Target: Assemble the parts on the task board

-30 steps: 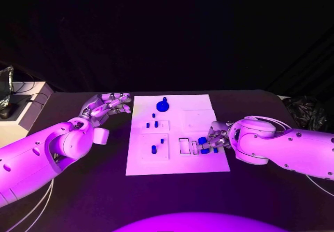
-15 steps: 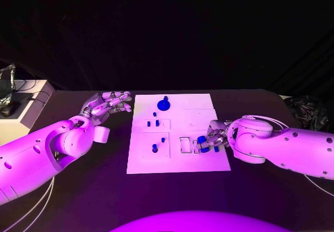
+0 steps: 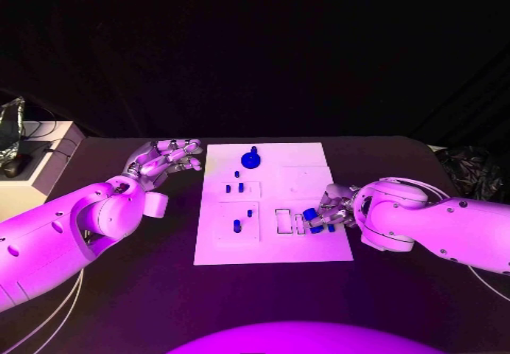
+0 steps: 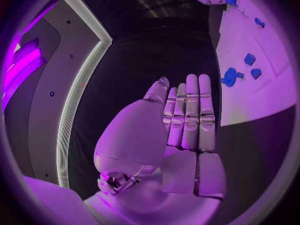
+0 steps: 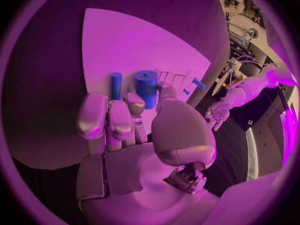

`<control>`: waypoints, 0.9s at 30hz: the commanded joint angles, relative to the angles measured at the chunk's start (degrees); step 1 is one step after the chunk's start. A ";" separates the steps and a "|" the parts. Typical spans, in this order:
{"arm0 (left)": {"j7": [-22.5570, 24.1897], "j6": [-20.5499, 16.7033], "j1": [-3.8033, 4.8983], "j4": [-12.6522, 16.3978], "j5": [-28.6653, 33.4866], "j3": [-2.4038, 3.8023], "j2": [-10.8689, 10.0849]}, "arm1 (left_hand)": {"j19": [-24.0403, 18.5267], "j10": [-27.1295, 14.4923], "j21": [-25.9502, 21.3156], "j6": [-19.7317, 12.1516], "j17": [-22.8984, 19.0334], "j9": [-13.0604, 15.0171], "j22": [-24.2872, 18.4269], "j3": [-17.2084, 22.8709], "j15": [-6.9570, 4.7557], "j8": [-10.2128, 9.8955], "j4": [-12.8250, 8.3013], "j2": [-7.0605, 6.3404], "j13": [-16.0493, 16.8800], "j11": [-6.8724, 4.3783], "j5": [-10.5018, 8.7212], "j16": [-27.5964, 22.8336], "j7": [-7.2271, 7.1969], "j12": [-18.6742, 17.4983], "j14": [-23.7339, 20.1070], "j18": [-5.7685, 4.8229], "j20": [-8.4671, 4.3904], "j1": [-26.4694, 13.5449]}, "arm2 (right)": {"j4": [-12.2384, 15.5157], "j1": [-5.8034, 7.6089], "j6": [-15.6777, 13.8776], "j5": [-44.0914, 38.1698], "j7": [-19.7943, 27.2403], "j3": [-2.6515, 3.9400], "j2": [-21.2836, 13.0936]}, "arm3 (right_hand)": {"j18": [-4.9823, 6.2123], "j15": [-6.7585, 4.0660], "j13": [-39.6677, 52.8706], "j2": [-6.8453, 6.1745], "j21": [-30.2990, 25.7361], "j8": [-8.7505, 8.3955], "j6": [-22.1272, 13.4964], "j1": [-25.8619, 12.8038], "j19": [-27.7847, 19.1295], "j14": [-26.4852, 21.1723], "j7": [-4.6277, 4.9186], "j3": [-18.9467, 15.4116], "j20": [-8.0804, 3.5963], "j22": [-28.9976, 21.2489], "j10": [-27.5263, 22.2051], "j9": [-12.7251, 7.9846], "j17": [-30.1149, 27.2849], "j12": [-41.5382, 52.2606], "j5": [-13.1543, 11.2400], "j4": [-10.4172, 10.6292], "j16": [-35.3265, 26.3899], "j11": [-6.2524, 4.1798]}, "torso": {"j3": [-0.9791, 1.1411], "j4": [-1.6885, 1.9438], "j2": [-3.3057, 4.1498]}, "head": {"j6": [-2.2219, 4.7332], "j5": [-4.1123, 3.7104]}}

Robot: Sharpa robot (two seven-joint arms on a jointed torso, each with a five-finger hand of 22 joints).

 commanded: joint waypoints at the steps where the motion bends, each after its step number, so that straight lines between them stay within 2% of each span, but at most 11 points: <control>1: 0.10 1.06 -0.08 0.12 0.35 0.03 0.08 | 0.47 -0.32 -0.26 -0.35 -0.05 0.05 -0.07 0.12 0.27 -0.19 0.23 -0.02 0.08 -0.11 -0.01 -0.17 0.00 -0.07 -0.27 -0.01 0.03 -0.24 | 0.82 0.50 -0.84 5.42 -0.46 -0.09 -0.52 | -0.59 -0.19 -0.07 2.11 0.32 0.42 0.28 1.76 3.74 0.32 -0.38 1.77 -0.70 7.79 0.30 0.60 0.09 -0.26 0.18 -2.18 -0.12 -0.24 | 0.02 0.00 -0.02 | 0.00 -0.05; 6: 0.07 1.08 -0.09 0.08 0.35 0.03 0.14 | 0.47 -0.32 -0.26 -0.35 -0.05 0.05 -0.07 0.12 0.27 -0.19 0.23 -0.02 0.08 -0.11 -0.01 -0.17 0.00 -0.07 -0.27 -0.01 0.03 -0.24 | 2.24 1.79 -1.98 8.56 -0.40 -0.01 -0.99 | -0.61 -0.20 -0.09 2.05 0.45 0.42 0.33 1.65 3.74 0.32 -0.39 1.73 -0.70 7.82 0.30 0.60 0.12 -0.29 0.10 -2.35 -0.13 -0.24 | -0.01 -0.05 -0.01 | 0.14 -0.04; 11: 0.04 1.25 -0.09 0.19 0.35 0.03 0.19 | 0.47 -0.32 -0.26 -0.35 -0.05 0.05 -0.07 0.12 0.27 -0.19 0.23 -0.02 0.08 -0.11 -0.01 -0.17 0.00 -0.07 -0.27 -0.01 0.03 -0.24 | 3.42 2.40 -2.43 10.65 -0.37 0.02 -0.49 | -0.62 -0.18 -0.17 2.04 0.44 0.39 0.33 1.34 3.71 0.31 -0.37 1.62 -0.69 7.82 0.24 0.58 0.13 -0.48 -0.13 -2.37 -0.18 -0.22 | 0.01 0.10 0.03 | 0.15 0.06; 18: 0.03 1.36 -0.09 0.27 0.35 0.02 0.16 | 0.47 -0.32 -0.26 -0.35 -0.05 0.05 -0.07 0.12 0.27 -0.19 0.23 -0.02 0.08 -0.11 -0.01 -0.17 0.00 -0.07 -0.27 -0.01 0.03 -0.24 | 3.37 2.48 -3.09 11.09 -0.30 0.01 1.22 | -0.62 -0.17 -0.26 2.07 0.45 0.35 0.31 1.27 3.69 0.30 -0.35 1.61 -0.69 7.81 0.17 0.56 0.03 -0.65 -0.24 -2.46 -0.30 -0.20 | 0.01 0.06 0.05 | 0.22 0.13; 27: 0.01 1.46 -0.09 0.33 0.35 0.02 0.15 | 0.56 -0.34 -0.47 -0.26 -0.07 0.05 -0.06 0.25 0.29 -0.19 0.38 -0.13 0.08 -0.10 -0.04 -0.18 -0.03 -0.07 -0.29 -0.04 0.02 -0.34 | 1.76 1.99 -3.36 10.18 -0.35 -0.04 4.21 | -0.57 -0.12 -0.41 2.04 0.13 0.30 0.24 0.88 3.63 0.30 -0.27 1.37 -0.66 7.73 0.05 0.56 -0.04 -0.92 -1.61 -2.39 -0.43 -0.13 | 0.00 0.12 0.06 | 0.21 0.21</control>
